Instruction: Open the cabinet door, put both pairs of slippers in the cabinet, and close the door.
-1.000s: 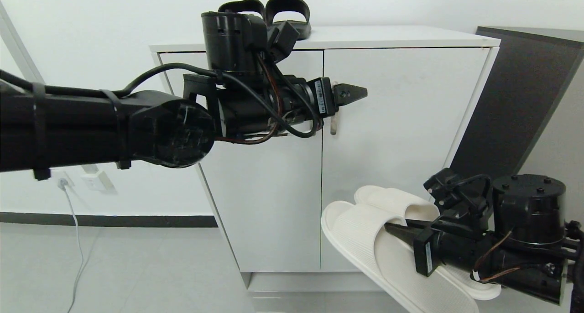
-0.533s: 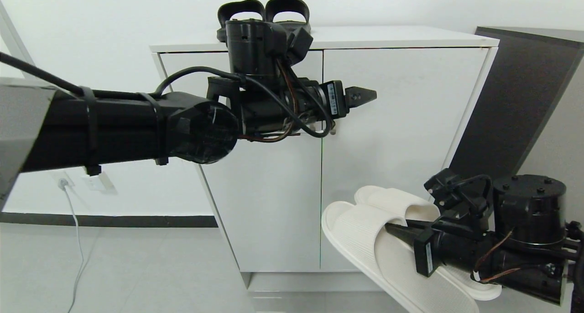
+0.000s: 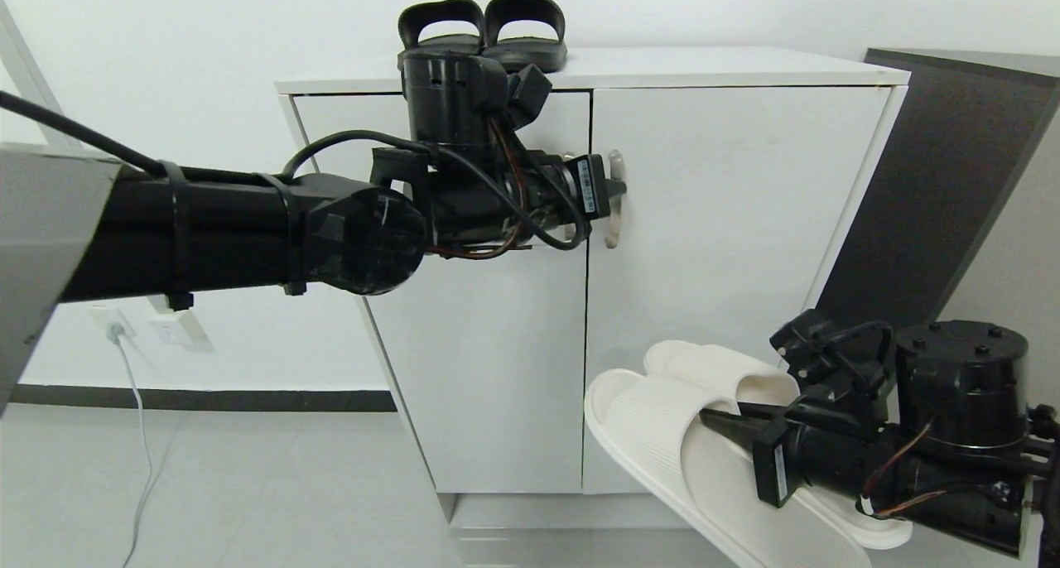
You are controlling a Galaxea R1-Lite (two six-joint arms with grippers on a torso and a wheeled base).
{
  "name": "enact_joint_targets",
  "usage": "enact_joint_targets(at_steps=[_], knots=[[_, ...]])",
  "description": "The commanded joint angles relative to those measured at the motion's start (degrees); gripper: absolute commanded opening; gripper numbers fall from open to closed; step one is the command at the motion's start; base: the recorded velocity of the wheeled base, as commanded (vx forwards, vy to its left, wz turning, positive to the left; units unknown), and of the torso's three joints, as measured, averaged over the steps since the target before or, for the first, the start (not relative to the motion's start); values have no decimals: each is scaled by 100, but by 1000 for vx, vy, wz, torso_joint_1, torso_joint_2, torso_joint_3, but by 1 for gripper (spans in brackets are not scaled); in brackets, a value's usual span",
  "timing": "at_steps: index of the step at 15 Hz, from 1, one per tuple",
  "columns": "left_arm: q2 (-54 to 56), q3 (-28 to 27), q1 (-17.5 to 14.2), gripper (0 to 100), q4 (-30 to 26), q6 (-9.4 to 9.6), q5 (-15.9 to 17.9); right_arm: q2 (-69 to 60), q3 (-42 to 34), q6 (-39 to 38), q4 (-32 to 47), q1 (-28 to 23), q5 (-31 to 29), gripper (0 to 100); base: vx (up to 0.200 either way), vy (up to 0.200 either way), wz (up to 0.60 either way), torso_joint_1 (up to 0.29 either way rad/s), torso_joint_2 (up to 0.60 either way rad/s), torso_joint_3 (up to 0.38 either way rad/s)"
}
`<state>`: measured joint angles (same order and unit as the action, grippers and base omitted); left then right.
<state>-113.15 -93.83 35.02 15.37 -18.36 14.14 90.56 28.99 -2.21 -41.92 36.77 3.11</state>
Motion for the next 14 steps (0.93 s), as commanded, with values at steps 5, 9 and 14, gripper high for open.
enact_joint_targets(at_steps=[5, 9, 14], knots=[[610, 735, 110, 0, 45, -10, 221, -171, -104, 10, 18, 6, 287, 0, 0, 0, 0, 0, 0, 0], [1015, 1165, 110, 0, 54, -10, 229, -162, -104, 19, 18, 6, 287, 0, 0, 0, 0, 0, 0, 0], [1349, 2053, -57, 0, 801, -71, 229, -162, -113, 19, 18, 15, 287, 0, 0, 0, 0, 0, 0, 0]])
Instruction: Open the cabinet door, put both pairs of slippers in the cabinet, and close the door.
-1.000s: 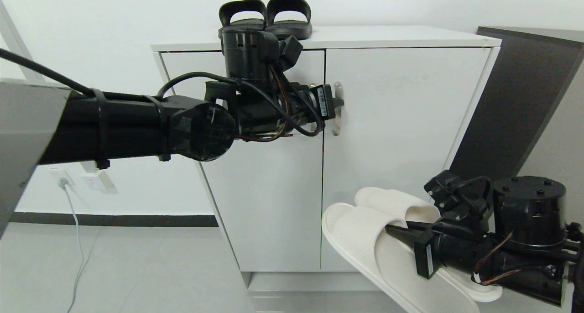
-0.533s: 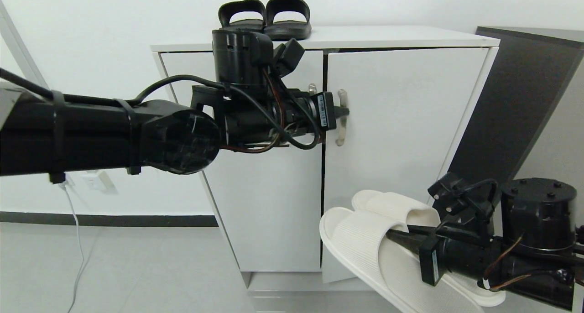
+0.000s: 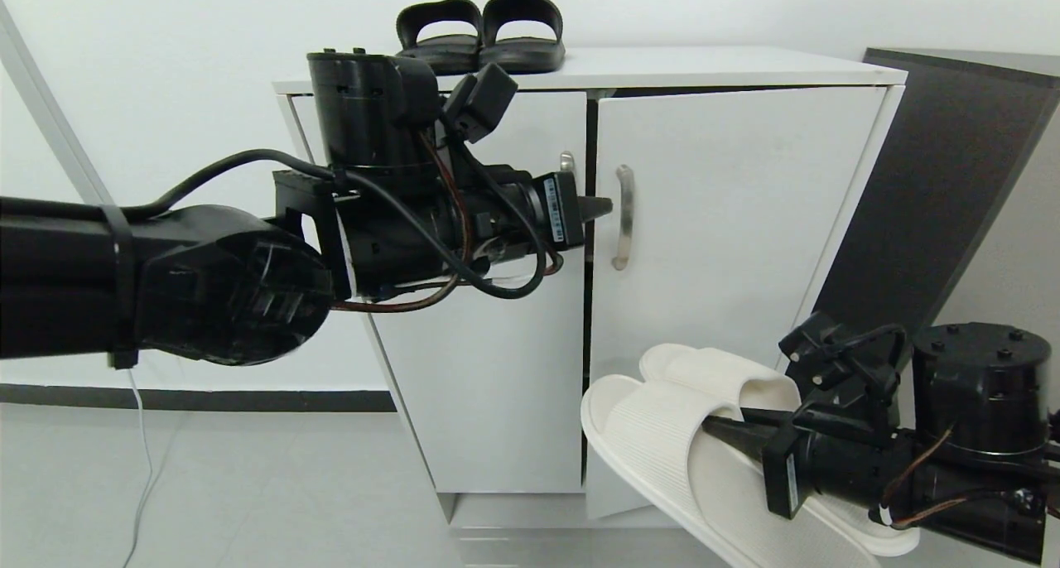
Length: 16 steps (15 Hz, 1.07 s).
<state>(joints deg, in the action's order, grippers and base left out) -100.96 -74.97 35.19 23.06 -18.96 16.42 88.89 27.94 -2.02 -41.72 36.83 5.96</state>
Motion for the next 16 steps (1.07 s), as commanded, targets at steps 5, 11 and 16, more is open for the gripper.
enact_joint_targets(at_steps=[5, 11, 16], knots=[[-169, -35, -452, 0, 75, -91, 177, -4, -17, 0, -3, 9, 2, 0, 0, 0, 0, 0, 0, 0], [-653, -598, -478, 0, 58, -91, 195, -4, -26, 9, -3, 35, 2, 0, 0, 0, 0, 0, 0, 0], [-1233, -1292, -443, 0, 49, -91, 292, -56, -61, 9, 23, 79, 2, 0, 0, 0, 0, 0, 0, 0]])
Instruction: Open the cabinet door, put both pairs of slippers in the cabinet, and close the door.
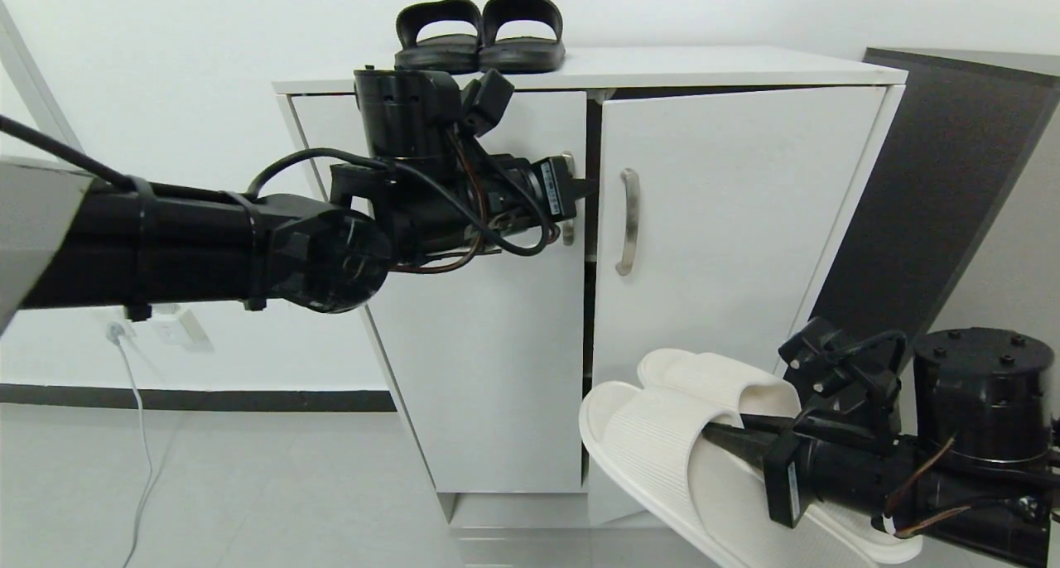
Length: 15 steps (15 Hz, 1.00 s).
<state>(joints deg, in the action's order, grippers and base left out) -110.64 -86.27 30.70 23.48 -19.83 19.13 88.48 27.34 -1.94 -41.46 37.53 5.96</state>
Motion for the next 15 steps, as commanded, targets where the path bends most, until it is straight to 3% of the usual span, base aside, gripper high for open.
enact_joint_targets(at_steps=[1, 4, 5, 10, 12, 15], knots=[[-353, -232, 7, 0, 8, -3, 30, -15, -1, 0, -2, 17, 2, 0, 0, 0, 0, 0, 0, 0], [-537, -417, 15, 0, 25, -20, 38, -15, -1, 0, -2, 35, 2, 0, 0, 0, 0, 0, 0, 0], [-537, -452, 7, 0, 16, -170, 30, -15, -10, 0, 33, 52, 10, 0, 0, 0, 0, 0, 0, 0], [-564, -443, 33, 0, 34, -249, 12, -50, -36, 0, 147, 149, 10, 0, -200, 0, 0, 1, 1, 0], [-590, -461, 147, 0, 34, -249, 12, -76, -36, 0, 191, 193, 10, 0, -200, 0, 0, -5, 2, 5], [-704, -487, 710, 0, 201, -231, 3, -156, -45, 0, 200, 272, 10, 0, -200, 0, 0, 6, -1, 1]])
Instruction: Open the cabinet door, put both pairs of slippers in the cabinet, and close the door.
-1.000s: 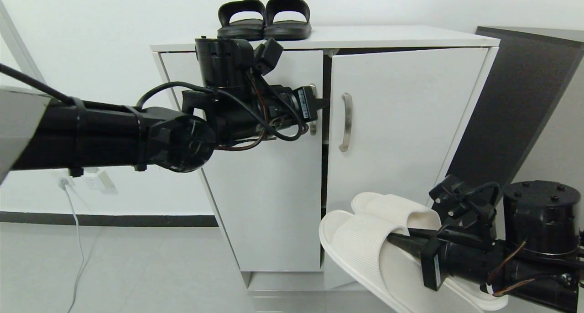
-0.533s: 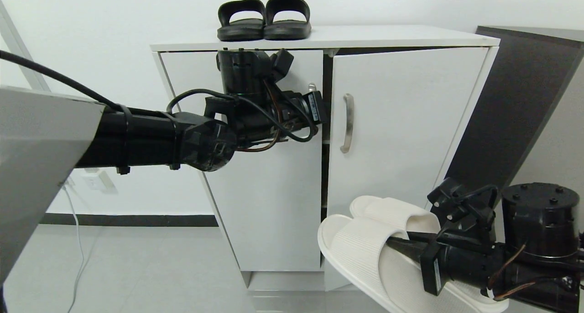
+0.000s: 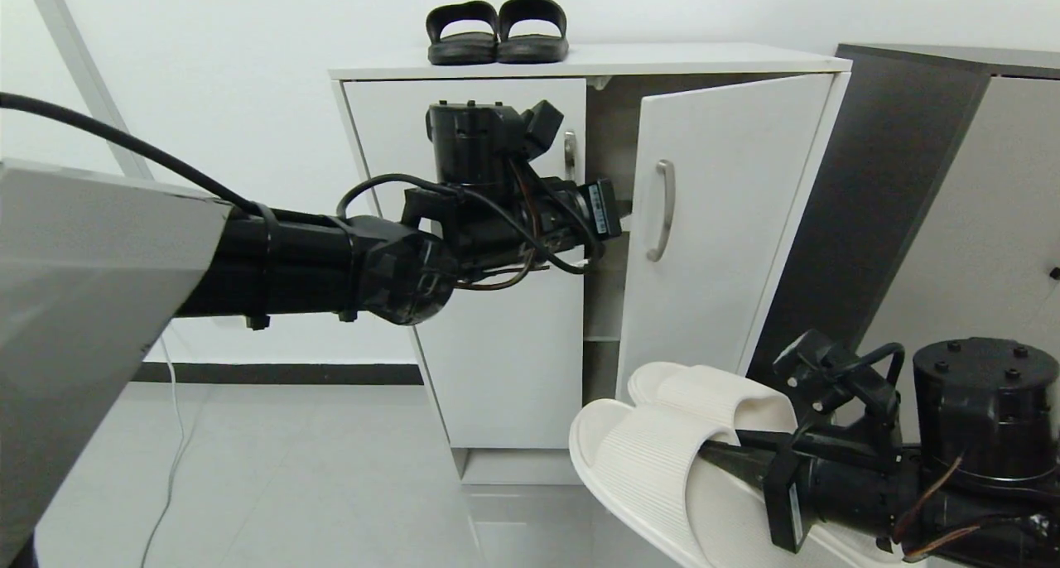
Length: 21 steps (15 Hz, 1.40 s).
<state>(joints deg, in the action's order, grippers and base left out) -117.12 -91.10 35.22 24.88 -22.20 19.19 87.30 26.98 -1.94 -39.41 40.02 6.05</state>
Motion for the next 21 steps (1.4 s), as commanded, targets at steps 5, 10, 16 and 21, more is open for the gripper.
enact_joint_targets(at_steps=[5, 10, 16, 21], knots=[[-31, 49, 407, 0, 474, -21, -20, -64, -26, 0, -5, 32, 2, 0, -80, 0, 0, 1, 0, -1], [207, 444, -252, 0, 527, -4, -29, -64, -52, 97, -5, 32, 2, 0, 0, 0, 0, 0, 0, 0], [2553, 3213, -1289, 0, 729, 154, -20, -72, -43, 106, -31, 32, -7, 0, 0, 0, 0, 0, 0, 0], [5419, 5507, -1861, 0, 333, 330, -20, -116, -26, 124, -31, 32, -7, 0, 0, 0, 0, 0, 0, 0]])
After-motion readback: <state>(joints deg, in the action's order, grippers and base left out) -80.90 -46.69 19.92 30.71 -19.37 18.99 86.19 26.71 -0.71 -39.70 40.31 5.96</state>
